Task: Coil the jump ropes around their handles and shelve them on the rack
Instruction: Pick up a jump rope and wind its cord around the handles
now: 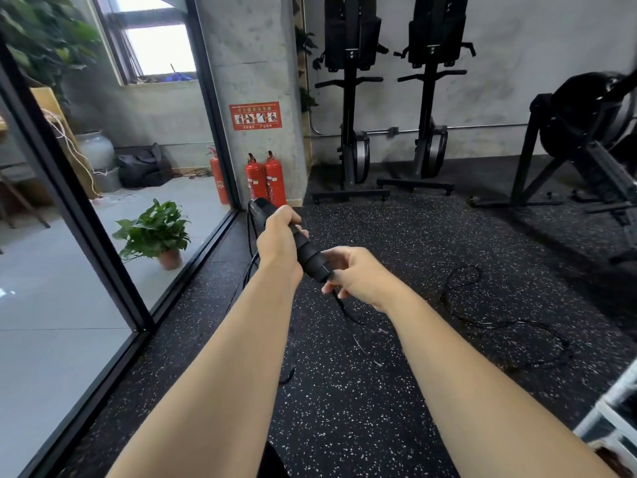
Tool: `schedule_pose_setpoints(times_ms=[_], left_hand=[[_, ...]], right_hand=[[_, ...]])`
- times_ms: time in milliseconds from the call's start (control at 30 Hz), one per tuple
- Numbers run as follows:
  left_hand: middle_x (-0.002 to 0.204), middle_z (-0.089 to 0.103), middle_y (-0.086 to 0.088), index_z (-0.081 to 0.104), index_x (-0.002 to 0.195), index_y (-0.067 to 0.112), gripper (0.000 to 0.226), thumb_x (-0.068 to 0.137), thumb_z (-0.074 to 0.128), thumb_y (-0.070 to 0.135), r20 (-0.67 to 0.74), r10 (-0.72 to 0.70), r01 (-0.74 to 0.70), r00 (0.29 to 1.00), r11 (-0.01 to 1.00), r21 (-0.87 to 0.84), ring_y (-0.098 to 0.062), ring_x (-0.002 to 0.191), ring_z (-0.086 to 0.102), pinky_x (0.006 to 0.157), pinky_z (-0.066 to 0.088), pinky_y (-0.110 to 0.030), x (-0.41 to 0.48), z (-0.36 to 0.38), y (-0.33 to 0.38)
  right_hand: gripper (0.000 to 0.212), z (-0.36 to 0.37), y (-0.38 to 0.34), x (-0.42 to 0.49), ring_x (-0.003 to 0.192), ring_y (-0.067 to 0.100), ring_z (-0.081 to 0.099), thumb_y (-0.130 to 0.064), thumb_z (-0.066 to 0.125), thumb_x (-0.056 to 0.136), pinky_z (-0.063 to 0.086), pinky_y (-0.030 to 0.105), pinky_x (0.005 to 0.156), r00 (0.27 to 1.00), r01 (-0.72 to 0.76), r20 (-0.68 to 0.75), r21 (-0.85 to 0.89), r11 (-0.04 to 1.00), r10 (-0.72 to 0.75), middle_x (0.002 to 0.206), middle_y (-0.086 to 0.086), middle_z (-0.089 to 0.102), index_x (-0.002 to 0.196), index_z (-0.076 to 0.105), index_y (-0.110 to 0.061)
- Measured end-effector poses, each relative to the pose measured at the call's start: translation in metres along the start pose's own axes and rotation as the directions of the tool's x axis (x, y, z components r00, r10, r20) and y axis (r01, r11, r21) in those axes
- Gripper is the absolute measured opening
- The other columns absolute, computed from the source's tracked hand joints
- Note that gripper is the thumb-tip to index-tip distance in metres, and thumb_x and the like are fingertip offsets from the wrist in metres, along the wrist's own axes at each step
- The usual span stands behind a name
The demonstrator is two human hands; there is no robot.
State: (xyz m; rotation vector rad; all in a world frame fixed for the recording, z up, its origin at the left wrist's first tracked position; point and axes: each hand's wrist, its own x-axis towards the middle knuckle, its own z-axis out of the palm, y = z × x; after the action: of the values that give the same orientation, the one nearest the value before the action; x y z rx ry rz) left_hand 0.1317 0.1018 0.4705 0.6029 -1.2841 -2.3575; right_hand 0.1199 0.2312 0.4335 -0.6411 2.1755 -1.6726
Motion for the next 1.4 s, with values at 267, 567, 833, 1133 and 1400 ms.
schedule_pose_setpoints(times_ms=[267,567,833,1133,1400], left_hand=[[0.078,0.058,-0.008,0.049,0.078,0.011,0.01,0.077,0.059,0.014,0.1,-0.259,0.245,0.961,0.96,0.133,-0.023,0.074,0.06,0.085,0.055,-0.038,0.004,-0.01,-0.004],[0.096,0.073,-0.02,0.055,0.103,0.011,0.03,0.074,0.063,0.014,0.012,-0.375,0.315,0.927,0.796,0.517,-0.031,0.078,0.074,0.084,0.058,-0.045,0.033,-0.035,0.007],[0.064,0.062,-0.003,0.056,0.081,0.009,0.006,0.076,0.059,0.01,0.031,-0.398,0.289,0.917,0.715,0.637,-0.014,0.053,0.057,0.073,0.054,-0.032,0.046,-0.028,0.003],[0.079,0.064,-0.005,0.061,0.091,0.007,0.031,0.068,0.073,0.024,0.092,-0.185,-0.088,0.978,0.029,0.996,-0.022,0.066,0.061,0.061,0.053,-0.029,0.039,-0.033,-0.004],[0.088,0.059,0.004,0.041,0.1,0.021,0.034,0.08,0.063,0.038,0.449,0.115,-0.299,0.886,-0.599,0.743,-0.021,0.077,0.058,0.065,0.041,-0.031,0.008,-0.063,-0.016]], right_hand=[[0.015,-0.009,0.029,0.017,0.062,0.014,0.063,-0.015,0.063,0.089,0.053,0.039,0.068,0.99,-0.052,-0.142,-0.298,0.953,0.009,0.073,0.003,0.069,0.081,0.064,-0.027],[0.017,-0.042,0.077,0.038,0.082,0.021,0.062,-0.023,0.055,0.095,0.044,0.029,0.064,0.916,-0.314,-0.392,-0.56,0.767,0.089,0.089,0.0,0.068,0.103,0.069,-0.025],[0.047,-0.059,0.098,0.06,0.115,0.025,0.055,-0.013,0.044,0.097,0.047,0.037,0.09,0.895,-0.396,-0.416,-0.567,0.723,0.164,0.135,0.005,0.055,0.143,0.042,-0.022],[0.035,-0.047,0.084,0.065,0.103,0.022,0.059,-0.02,0.038,0.099,0.051,0.038,0.086,0.912,-0.306,-0.398,-0.495,0.813,0.101,0.124,0.001,0.062,0.128,0.057,-0.025],[0.03,-0.014,0.04,0.05,0.1,0.017,0.06,-0.028,0.044,0.098,0.05,0.037,0.088,0.956,-0.046,-0.278,-0.461,0.886,-0.095,0.113,-0.004,0.067,0.122,0.062,-0.024]])
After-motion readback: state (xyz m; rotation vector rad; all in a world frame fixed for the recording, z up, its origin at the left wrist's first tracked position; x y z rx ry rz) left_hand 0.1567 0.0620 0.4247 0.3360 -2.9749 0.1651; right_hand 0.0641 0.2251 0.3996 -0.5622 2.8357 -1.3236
